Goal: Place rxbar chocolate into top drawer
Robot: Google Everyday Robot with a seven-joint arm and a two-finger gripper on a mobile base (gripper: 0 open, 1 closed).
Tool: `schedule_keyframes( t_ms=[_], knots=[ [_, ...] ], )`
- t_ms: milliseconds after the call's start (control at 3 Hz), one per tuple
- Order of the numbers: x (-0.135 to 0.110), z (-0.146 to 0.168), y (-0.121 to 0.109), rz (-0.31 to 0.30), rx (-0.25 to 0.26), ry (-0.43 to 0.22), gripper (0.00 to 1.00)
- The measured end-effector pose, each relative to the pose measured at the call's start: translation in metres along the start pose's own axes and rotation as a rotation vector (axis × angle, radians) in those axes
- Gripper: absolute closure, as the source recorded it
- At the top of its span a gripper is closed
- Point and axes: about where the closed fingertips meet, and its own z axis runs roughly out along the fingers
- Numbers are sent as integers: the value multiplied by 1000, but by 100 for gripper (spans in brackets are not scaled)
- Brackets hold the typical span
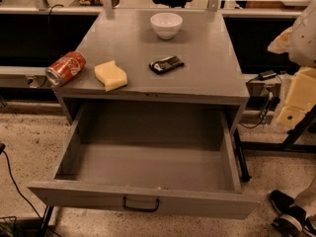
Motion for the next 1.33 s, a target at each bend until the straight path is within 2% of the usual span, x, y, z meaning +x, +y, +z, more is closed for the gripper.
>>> schedule_keyframes(
  t_ms=[667,1000,1333],
  knots=[
    [-4,1,0,-15,-3,-9,0],
    [-35,8,-15,-151,9,-5,0],
    [-67,17,-36,-284,37,-42,0]
  ],
)
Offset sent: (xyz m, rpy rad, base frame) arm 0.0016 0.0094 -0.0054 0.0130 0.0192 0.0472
